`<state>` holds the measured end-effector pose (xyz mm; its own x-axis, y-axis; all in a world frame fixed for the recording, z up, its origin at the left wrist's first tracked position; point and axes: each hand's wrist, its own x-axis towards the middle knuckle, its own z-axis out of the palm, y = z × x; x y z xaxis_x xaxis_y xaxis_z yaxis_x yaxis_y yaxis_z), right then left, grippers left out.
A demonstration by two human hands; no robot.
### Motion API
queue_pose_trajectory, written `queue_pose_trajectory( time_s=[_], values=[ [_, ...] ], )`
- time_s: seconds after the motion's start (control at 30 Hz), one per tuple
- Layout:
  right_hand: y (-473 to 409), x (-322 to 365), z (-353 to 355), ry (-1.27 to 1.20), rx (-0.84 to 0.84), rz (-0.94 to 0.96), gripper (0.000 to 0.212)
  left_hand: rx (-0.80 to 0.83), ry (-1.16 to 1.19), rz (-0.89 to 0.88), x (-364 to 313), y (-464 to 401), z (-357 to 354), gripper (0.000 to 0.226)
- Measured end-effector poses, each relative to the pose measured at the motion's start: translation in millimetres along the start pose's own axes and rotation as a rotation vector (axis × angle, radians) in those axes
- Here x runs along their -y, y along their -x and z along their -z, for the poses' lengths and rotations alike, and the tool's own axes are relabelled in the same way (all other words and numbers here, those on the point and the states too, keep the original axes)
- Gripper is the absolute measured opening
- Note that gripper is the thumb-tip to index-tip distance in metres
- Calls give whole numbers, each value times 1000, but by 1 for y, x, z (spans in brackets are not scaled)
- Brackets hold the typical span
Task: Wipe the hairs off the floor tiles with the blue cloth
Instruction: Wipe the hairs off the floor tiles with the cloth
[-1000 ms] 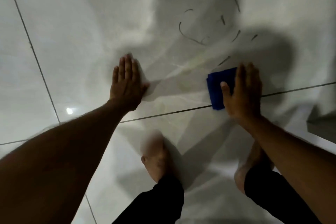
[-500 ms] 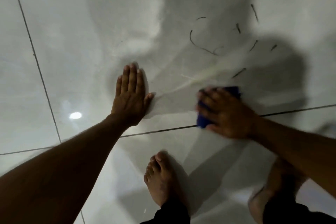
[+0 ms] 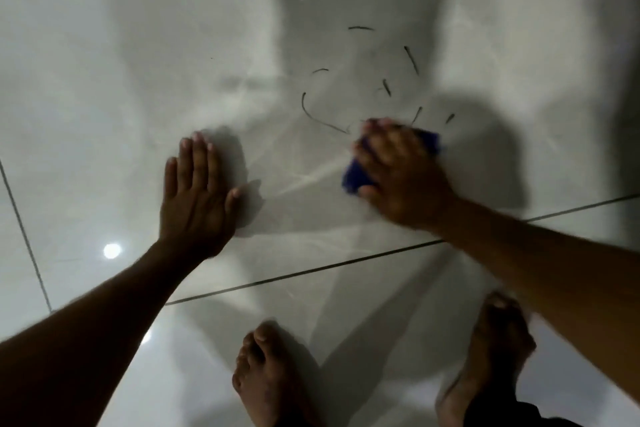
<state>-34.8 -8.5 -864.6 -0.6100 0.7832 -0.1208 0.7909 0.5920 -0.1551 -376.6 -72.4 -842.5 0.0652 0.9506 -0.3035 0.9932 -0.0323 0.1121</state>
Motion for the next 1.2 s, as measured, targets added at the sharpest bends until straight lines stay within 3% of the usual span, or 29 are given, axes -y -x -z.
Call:
queue_pose_trajectory(
  time_s=[0.07,0.13,0.2,0.3,0.4,0.43,0.47,0.5,0.57,0.63,0.67,0.7,0.73,0.8,0.87,0.9,0.93,0.97,1.03,1.1,1.13,1.2],
  values=[
    [29,-22,4,9,-23,-422,69,-18,21,-21,-16,-29,1,77],
    [30,14,-4,-4,-82,-855,68,-42,25,-22,-35,-51,-4,76],
    [-2,61,-7,-76,-126,-949,67,-91,1,-24,-43,-62,-15,73],
    [-44,100,-11,-162,-75,-464,68,-118,2,-41,-34,-60,-24,73],
    [-54,45,-1,-83,-21,135,68,-131,2,-40,-32,-61,-23,73],
    [-50,12,4,-53,0,210,67,-137,0,-32,-34,-62,-22,72],
    [-42,-23,7,-30,-3,171,66,-137,3,-25,-37,-61,-22,72],
    [-30,-56,9,2,-29,24,65,-130,13,-19,-38,-62,-21,72],
    [-12,-87,14,9,-89,-467,68,-132,16,-9,-39,-61,-19,72],
    [-30,-54,12,24,-181,-953,69,-135,5,-13,-40,-62,-18,72],
    [-49,-27,12,-3,-202,-1056,68,-123,6,-18,-40,-62,-18,72],
    [-68,-1,13,-55,-199,-1019,68,-112,6,-23,-40,-62,-19,73],
    [-84,19,12,-93,-179,-851,67,-108,4,-24,-38,-62,-20,73],
    [-101,25,12,-108,-80,-326,68,-105,7,-20,-37,-63,-19,72],
    [-99,-21,22,2,62,217,69,-102,21,-33,-40,-62,-17,72],
    [-98,-55,28,61,116,375,69,-103,25,-27,-41,-61,-16,72],
    [-97,-90,32,115,143,407,68,-97,28,-20,-41,-60,-15,72],
    [-94,-118,37,125,113,295,67,-91,30,-17,-41,-59,-15,72],
    [-88,-129,39,56,-38,-148,65,-100,25,-15,-42,-61,-16,72],
    [-82,-71,23,-22,-118,-500,65,-96,22,-14,-42,-64,-17,72],
    [-75,-35,15,-68,-128,-463,66,-88,26,-17,-42,-64,-17,72],
    [-56,7,9,-102,23,27,68,-79,39,-27,-39,-63,-17,72]
  ],
)
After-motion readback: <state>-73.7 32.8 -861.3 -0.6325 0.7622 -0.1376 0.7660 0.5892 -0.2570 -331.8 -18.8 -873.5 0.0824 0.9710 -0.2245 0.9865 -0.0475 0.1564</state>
